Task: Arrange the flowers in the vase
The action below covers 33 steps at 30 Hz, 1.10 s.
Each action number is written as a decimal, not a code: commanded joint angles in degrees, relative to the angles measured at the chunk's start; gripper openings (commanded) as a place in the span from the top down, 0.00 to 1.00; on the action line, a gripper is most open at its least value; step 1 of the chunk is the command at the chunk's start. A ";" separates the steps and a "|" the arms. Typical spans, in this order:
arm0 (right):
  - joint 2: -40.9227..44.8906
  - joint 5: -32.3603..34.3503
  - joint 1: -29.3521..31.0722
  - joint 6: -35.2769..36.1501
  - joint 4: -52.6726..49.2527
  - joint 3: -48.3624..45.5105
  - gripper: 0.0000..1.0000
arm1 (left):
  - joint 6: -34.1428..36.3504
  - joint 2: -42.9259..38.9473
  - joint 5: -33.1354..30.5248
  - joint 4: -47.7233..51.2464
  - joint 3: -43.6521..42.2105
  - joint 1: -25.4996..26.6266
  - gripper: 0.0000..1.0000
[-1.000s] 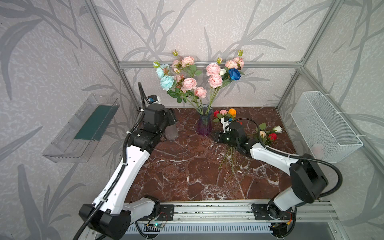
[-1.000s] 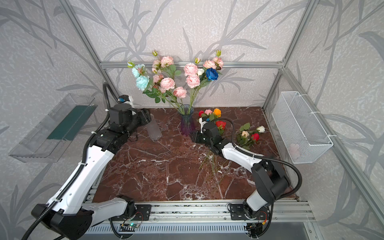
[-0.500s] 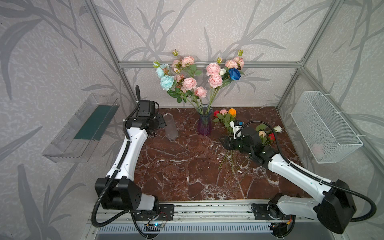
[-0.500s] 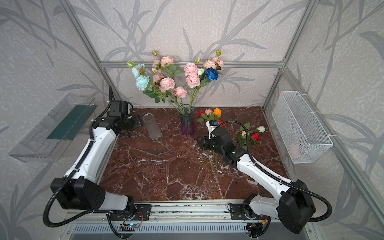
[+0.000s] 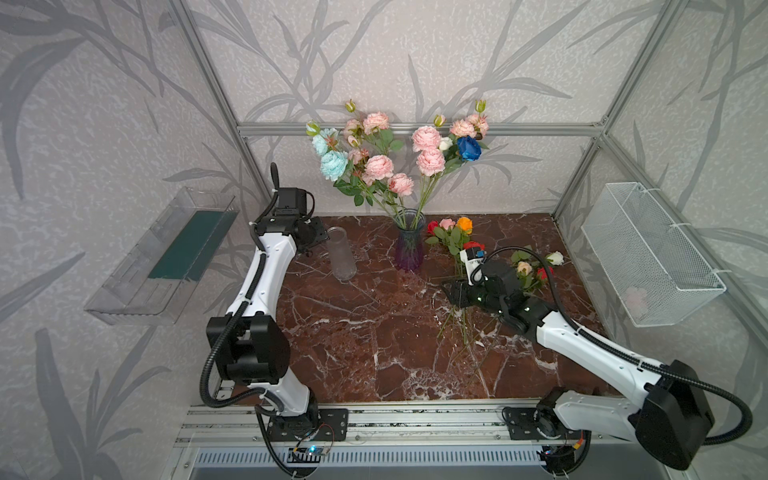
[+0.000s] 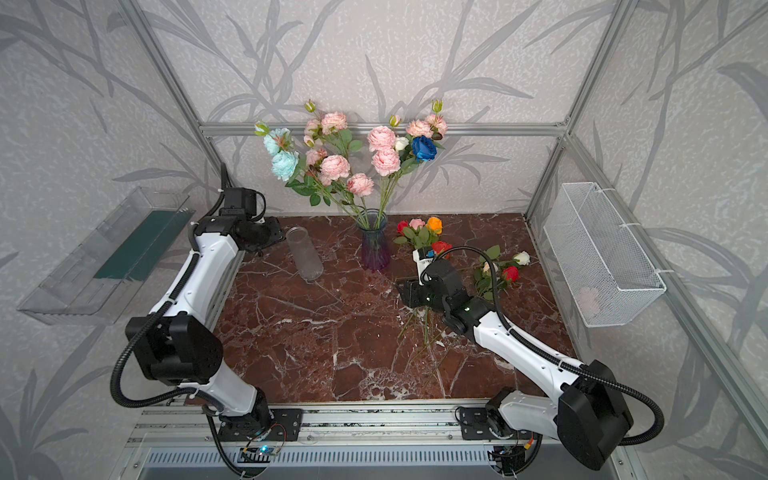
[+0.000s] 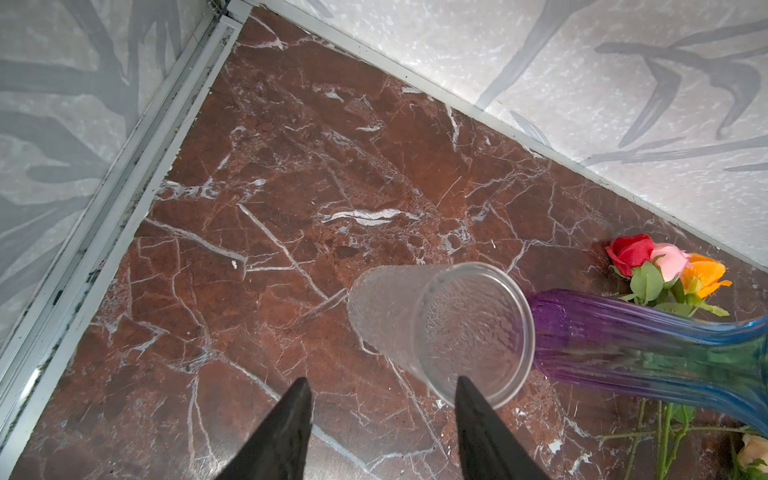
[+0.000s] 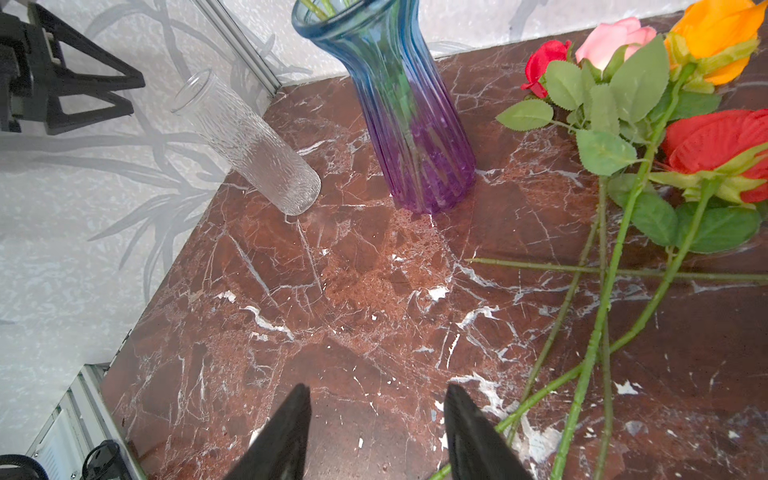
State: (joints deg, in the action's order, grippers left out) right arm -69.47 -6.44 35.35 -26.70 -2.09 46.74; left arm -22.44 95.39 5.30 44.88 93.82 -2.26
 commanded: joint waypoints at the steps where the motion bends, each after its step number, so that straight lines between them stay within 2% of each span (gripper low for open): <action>1: 1.64 0.73 -0.76 1.19 0.12 -1.00 0.47 | 1.75 2.00 0.72 0.90 3.28 -0.19 0.44; 17: 0.85 -0.75 -2.73 0.06 2.57 -3.50 0.47 | 2.48 9.76 1.29 0.91 6.61 -0.20 0.50; 33: 1.34 -1.76 -3.74 -0.37 3.23 -4.87 0.47 | 6.33 13.75 2.02 4.28 10.23 -0.20 0.62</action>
State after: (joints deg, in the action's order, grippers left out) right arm -68.99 -7.53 31.90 -26.76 -0.12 42.54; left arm -18.33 108.42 7.40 46.57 102.08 -2.28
